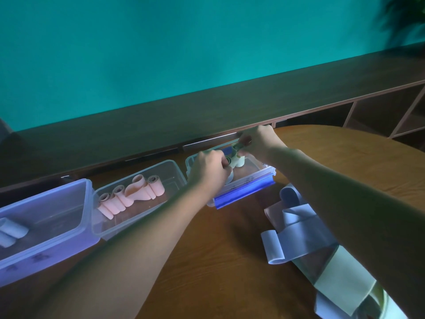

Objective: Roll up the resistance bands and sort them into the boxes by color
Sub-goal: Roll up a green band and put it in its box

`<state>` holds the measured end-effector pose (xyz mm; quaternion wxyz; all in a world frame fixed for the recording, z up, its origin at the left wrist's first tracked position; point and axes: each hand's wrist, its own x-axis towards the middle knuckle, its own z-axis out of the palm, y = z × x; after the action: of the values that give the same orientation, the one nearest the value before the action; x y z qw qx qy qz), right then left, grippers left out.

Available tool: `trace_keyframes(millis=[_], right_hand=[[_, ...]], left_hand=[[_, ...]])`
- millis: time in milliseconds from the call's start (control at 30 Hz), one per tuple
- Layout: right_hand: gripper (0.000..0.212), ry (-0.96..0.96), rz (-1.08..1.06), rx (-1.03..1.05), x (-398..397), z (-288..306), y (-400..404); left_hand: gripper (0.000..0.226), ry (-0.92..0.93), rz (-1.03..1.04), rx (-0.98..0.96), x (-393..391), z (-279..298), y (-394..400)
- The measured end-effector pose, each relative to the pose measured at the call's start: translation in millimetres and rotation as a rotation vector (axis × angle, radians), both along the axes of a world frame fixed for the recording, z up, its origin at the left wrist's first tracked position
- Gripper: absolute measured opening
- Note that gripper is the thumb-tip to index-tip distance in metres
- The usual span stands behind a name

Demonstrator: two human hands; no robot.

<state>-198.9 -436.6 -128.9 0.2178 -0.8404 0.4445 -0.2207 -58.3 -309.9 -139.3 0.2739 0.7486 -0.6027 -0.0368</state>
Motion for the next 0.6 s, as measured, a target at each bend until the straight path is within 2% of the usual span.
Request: trace_keyframes(millis=[367, 467, 533, 600], right_hand=[[0.012, 0.098, 0.011, 0.085, -6, 12, -6], [0.033, 0.194, 0.002, 0.106, -2, 13, -7], [0.047, 0.189, -0.002, 0.139, 0, 13, -5], [0.047, 0.165, 0.006, 0.135, 0, 15, 3]], left_hand=[[0.012, 0.042, -0.023, -0.028, 3, -2, 3], [0.013, 0.037, -0.026, -0.037, 3, -3, 3], [0.012, 0.044, -0.026, -0.038, 3, -3, 4], [0.012, 0.054, -0.030, -0.038, 3, -3, 4]])
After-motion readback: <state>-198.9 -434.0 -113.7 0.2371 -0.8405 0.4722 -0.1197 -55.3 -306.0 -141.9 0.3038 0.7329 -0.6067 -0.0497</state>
